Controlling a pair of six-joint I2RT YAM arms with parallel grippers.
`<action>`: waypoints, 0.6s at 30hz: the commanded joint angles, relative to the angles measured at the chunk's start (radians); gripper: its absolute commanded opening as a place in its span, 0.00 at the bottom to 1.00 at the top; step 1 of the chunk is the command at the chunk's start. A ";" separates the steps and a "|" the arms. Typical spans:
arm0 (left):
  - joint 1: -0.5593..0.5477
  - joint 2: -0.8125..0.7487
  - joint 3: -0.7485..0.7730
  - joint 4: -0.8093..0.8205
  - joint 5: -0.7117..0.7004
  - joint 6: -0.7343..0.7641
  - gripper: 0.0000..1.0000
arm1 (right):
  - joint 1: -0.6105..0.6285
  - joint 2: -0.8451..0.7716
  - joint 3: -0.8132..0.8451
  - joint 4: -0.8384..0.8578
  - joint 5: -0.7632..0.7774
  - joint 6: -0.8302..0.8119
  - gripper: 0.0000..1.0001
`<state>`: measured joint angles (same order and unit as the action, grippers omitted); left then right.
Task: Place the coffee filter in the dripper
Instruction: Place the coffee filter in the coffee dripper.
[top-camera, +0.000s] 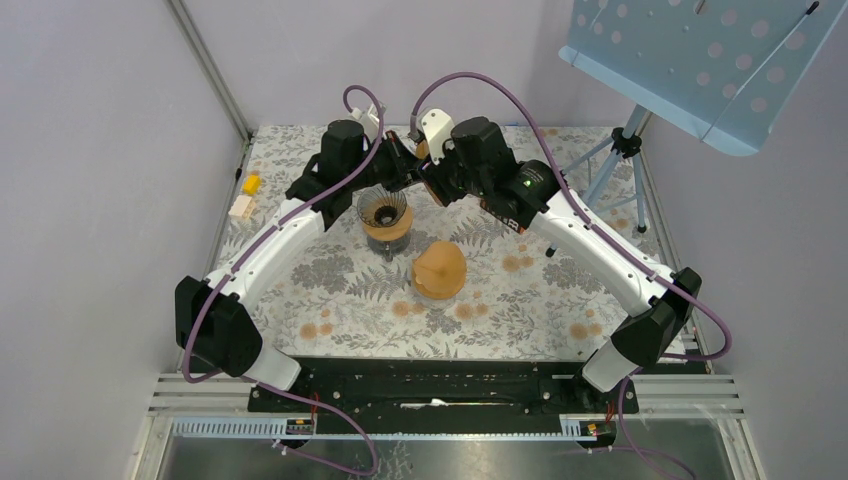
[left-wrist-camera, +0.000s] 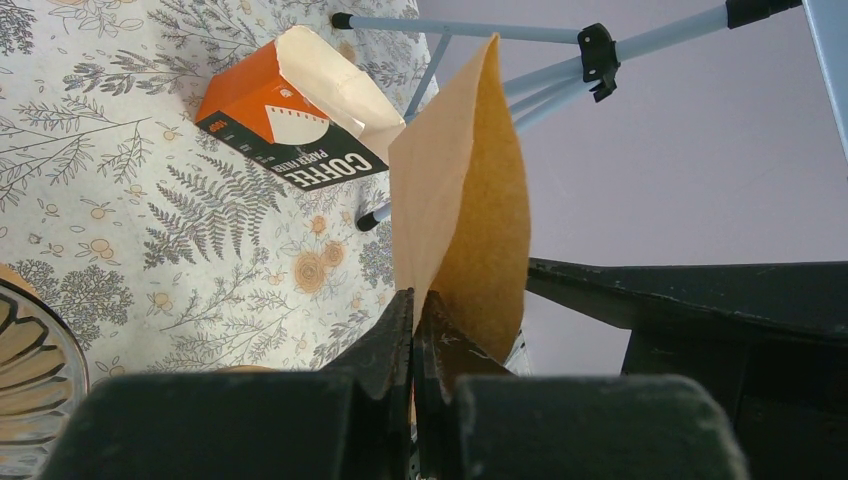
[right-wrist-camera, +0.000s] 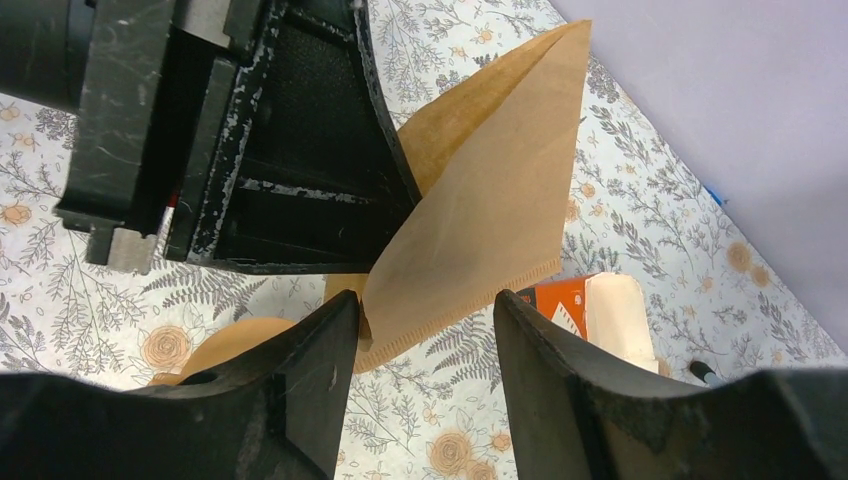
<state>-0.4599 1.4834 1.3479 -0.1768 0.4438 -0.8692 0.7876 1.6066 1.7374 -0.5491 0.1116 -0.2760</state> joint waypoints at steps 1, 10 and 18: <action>-0.005 -0.025 0.019 0.065 -0.004 0.002 0.00 | 0.013 0.000 0.000 0.007 0.033 -0.012 0.59; -0.015 -0.017 0.022 0.065 -0.056 0.012 0.00 | 0.015 -0.008 0.007 -0.002 0.004 0.014 0.59; -0.029 -0.018 0.026 0.064 -0.077 0.004 0.00 | 0.015 0.001 0.010 -0.001 0.004 0.019 0.50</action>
<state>-0.4828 1.4834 1.3479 -0.1638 0.3904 -0.8684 0.7914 1.6066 1.7359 -0.5491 0.1123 -0.2665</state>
